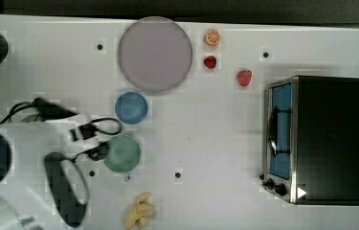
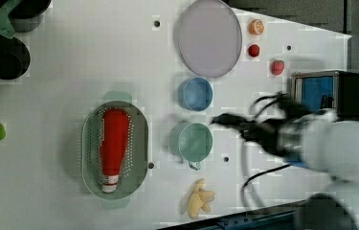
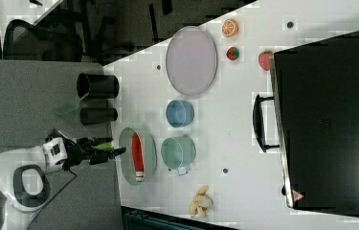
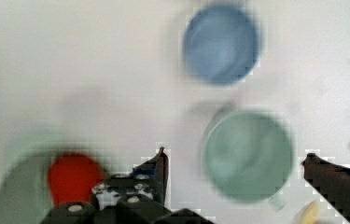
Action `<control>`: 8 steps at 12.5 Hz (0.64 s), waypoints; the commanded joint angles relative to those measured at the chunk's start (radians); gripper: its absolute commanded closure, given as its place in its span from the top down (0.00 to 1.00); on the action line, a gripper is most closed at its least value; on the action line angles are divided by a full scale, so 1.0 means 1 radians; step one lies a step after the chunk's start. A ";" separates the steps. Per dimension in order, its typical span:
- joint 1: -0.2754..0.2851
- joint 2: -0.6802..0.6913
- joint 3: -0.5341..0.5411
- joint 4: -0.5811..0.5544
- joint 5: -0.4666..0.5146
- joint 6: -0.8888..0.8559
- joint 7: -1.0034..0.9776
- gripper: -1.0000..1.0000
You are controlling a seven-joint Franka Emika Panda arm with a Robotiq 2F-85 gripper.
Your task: Pick Ketchup from the table and place it in strainer.
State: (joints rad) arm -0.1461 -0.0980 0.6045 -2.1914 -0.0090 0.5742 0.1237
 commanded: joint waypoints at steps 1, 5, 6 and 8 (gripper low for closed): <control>-0.093 -0.084 -0.155 0.018 0.005 -0.066 0.036 1.00; -0.095 -0.170 -0.336 0.082 0.016 -0.236 0.035 1.00; -0.095 -0.172 -0.359 0.110 0.024 -0.284 0.035 1.00; -0.095 -0.172 -0.380 0.173 0.035 -0.373 0.033 1.00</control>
State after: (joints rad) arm -0.2693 -0.2629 0.1951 -2.0449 0.0205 0.2131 0.1238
